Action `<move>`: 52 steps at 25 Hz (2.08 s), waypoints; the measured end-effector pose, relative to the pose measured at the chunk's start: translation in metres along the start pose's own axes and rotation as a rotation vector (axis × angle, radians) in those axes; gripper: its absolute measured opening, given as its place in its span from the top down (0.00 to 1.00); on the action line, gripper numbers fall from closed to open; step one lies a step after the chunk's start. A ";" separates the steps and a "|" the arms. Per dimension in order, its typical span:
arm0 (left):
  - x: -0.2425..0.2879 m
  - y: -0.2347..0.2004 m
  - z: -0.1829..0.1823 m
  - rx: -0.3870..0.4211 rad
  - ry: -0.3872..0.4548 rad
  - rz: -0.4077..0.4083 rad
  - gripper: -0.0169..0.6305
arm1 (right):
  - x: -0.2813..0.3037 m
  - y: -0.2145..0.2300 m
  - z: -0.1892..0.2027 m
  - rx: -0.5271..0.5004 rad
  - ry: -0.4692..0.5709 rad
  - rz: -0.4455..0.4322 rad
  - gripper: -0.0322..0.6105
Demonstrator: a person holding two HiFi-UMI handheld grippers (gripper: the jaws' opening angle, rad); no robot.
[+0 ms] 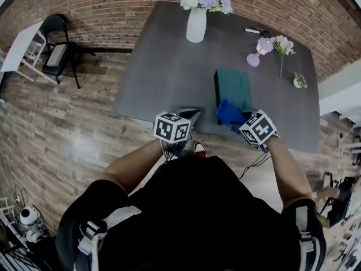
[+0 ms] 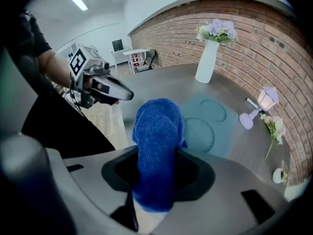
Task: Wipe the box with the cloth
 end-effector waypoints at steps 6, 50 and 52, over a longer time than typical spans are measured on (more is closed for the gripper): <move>0.026 0.025 0.004 0.027 -0.030 0.073 0.96 | -0.018 -0.020 0.029 0.010 -0.031 -0.082 0.69; 0.027 0.008 -0.009 -0.020 -0.055 0.069 0.96 | -0.036 0.031 0.081 0.315 0.006 0.046 0.69; 0.026 0.015 -0.003 -0.005 -0.076 0.099 0.96 | -0.038 0.016 0.094 0.364 0.005 0.061 0.69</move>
Point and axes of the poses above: the fingertips, and each gripper's own axes: x forward along the fingers, y to its right, z out of its underside, the point moved 1 cm from there along -x, backward along the fingers, and after that the axes turned 1 degree about y, right-handed, at the moved point
